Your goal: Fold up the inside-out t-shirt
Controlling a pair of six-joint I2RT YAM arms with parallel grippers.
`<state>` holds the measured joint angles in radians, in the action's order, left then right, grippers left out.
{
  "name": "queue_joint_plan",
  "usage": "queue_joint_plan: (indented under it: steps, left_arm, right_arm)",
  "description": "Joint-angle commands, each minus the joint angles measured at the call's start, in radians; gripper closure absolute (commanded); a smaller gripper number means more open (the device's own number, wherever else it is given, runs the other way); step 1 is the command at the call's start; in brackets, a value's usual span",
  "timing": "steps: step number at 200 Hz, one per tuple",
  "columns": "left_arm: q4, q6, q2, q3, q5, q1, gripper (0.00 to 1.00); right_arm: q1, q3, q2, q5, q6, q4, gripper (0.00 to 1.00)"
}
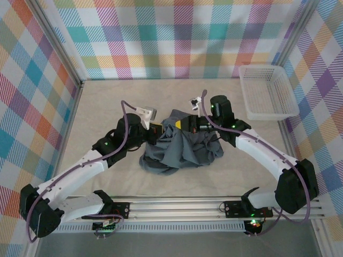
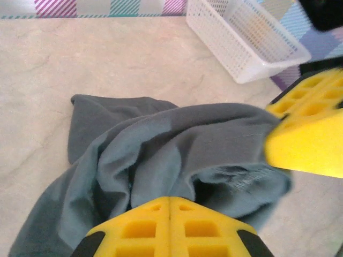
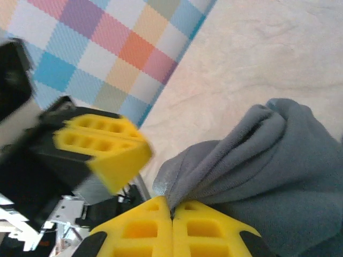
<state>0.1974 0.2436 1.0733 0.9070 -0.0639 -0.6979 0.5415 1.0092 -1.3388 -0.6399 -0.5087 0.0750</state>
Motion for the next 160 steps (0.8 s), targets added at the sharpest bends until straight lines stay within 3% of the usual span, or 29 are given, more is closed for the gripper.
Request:
queue_joint_plan:
  steps: [1,31,48,67,104,160]
  left_arm:
    - [0.051,0.068,0.0,0.095,-0.127,0.004,1.0]
    - [0.23,0.008,0.142,0.256,-0.291,0.002,1.0]
    - [0.222,-0.004,0.185,0.241,-0.255,0.004,0.71]
    - [0.14,0.001,0.215,0.21,-0.26,0.016,0.55]
    - [0.005,-0.028,0.275,0.155,-0.286,0.043,0.56]
    - [-0.072,-0.036,0.366,0.144,-0.169,0.049,0.65]
  right_arm:
    - [-0.02,0.039,-0.01,0.149,0.101,0.166,1.0]
    - [-0.035,0.041,-0.025,0.048,0.17,0.168,1.0]
    - [-0.035,0.032,-0.022,-0.017,0.139,0.118,1.0]
    - [-0.034,0.04,-0.016,-0.038,0.134,0.126,1.0]
    - [-0.035,0.04,0.009,-0.057,0.128,0.124,1.0]
    - [-0.036,0.054,0.013,-0.107,0.102,0.096,1.0]
